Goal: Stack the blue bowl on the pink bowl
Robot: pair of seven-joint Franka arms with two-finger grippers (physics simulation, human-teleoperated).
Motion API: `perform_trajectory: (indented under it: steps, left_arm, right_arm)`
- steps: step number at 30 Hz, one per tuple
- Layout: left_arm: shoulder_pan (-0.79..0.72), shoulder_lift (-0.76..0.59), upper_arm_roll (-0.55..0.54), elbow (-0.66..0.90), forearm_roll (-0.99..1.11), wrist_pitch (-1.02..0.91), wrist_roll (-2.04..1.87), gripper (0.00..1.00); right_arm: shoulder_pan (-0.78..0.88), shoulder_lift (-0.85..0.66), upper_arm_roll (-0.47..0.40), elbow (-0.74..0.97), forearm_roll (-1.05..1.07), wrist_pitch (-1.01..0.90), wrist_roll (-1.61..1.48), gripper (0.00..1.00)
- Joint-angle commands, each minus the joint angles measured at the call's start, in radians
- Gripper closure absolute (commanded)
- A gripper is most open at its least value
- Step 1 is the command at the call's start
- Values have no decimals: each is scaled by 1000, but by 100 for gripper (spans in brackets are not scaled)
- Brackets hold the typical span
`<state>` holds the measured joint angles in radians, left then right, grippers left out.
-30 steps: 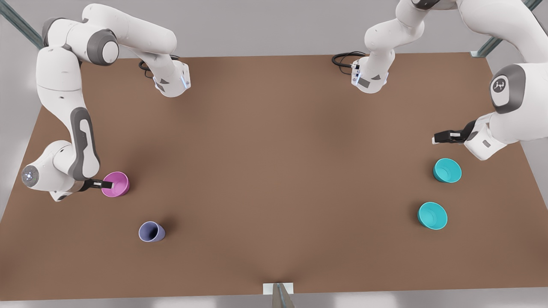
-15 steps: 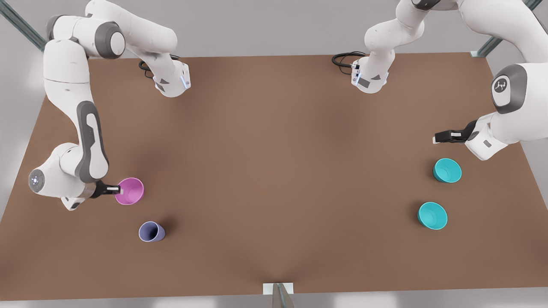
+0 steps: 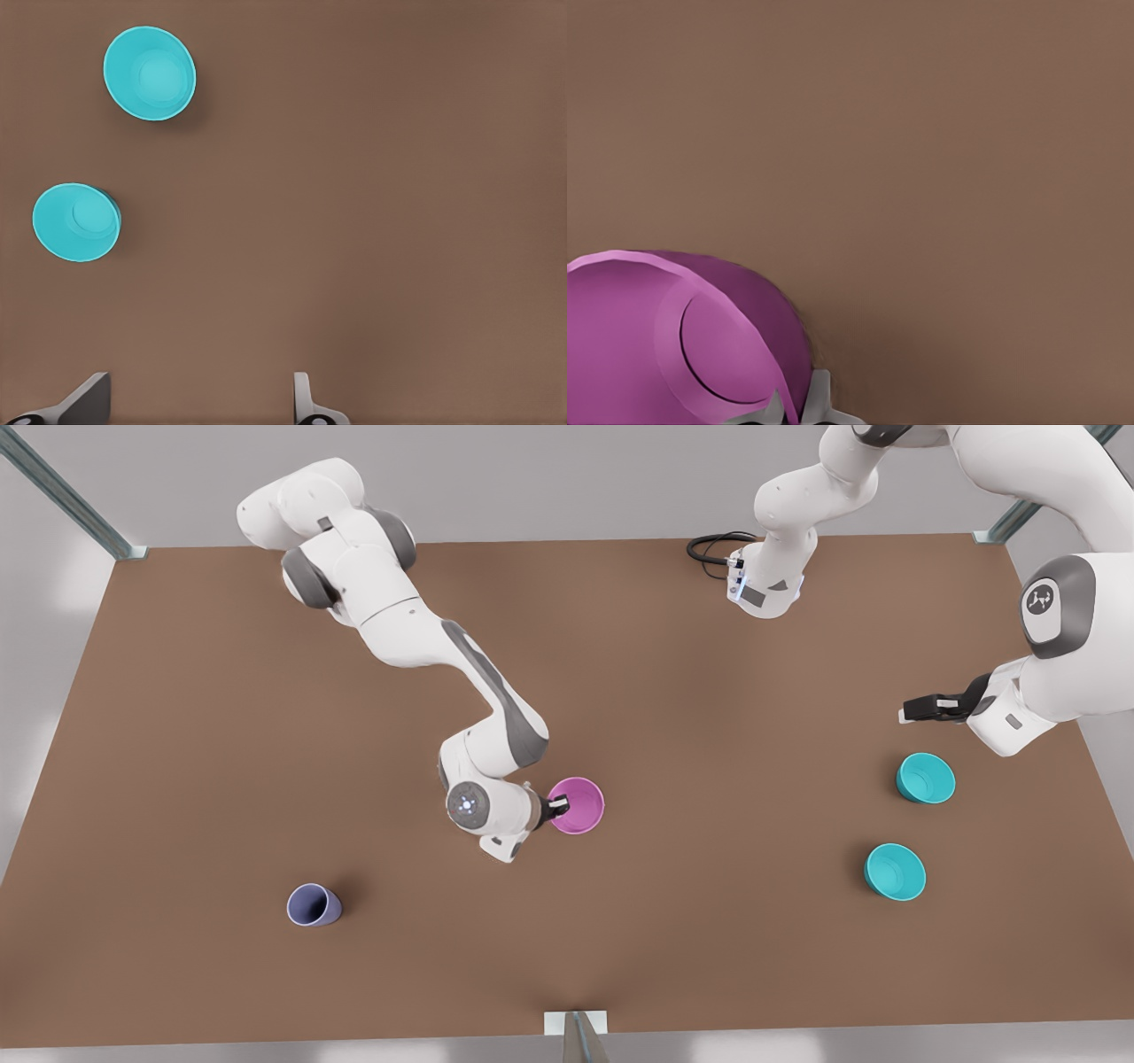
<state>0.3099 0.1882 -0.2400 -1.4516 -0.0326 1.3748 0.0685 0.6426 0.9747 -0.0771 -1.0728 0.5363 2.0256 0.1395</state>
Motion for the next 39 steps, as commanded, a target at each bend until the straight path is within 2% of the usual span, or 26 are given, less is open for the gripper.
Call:
perform_trajectory:
  steps: [1,5,6,7,8,11,16,17,18,20,22,23,25,28,33,39]
  left_arm:
    - [0,-1,-1,0,0,0,2,0]
    - [0,-1,1,0,0,0,1,0]
    - [0,-1,-1,0,2,0,1,0]
    - [0,-1,1,0,2,0,1,0]
    - [0,-1,1,0,2,0,1,0]
    - [0,-1,-1,0,2,0,1,0]
    - [0,7,1,0,0,0,4,0]
    - [6,48,1,-1,-4,0,4,0]
    - [17,97,1,-1,-7,22,5,0]
    - [44,178,2,2,-4,154,39,0]
    - [81,283,4,17,3,299,205,0]
    - [90,350,10,74,3,303,215,0]
    - [97,530,27,244,7,366,246,0]
    - [95,628,82,257,2,592,356,0]
    - [101,708,82,258,-53,685,361,0]
    - [103,721,80,254,-55,701,361,0]
  right_arm:
    - [22,39,-3,28,5,123,945,79]
    - [22,61,-4,28,-1,136,939,79]
    - [22,67,-3,28,-1,147,936,63]
    - [22,71,-3,28,-1,157,937,14]
    - [23,71,-3,27,-2,162,937,0]
    - [23,55,-6,27,1,153,940,0]
    - [-130,-155,-24,19,-9,-181,867,0]
    - [-208,-194,-38,20,-38,-330,751,0]
    - [-296,-200,-41,24,-158,-451,515,0]
    - [-406,-203,-46,33,-481,-573,54,0]
    - [-422,-382,-110,40,-533,-680,-224,0]
    - [-436,-464,-107,16,-530,-693,-241,0]
    - [-439,-682,-105,-150,-536,-705,-245,0]
    - [-463,-797,-95,-266,-532,-691,-244,0]
    - [-478,-808,-63,-300,-533,-677,-232,0]
    - [-478,-808,-61,-300,-533,-679,-232,0]
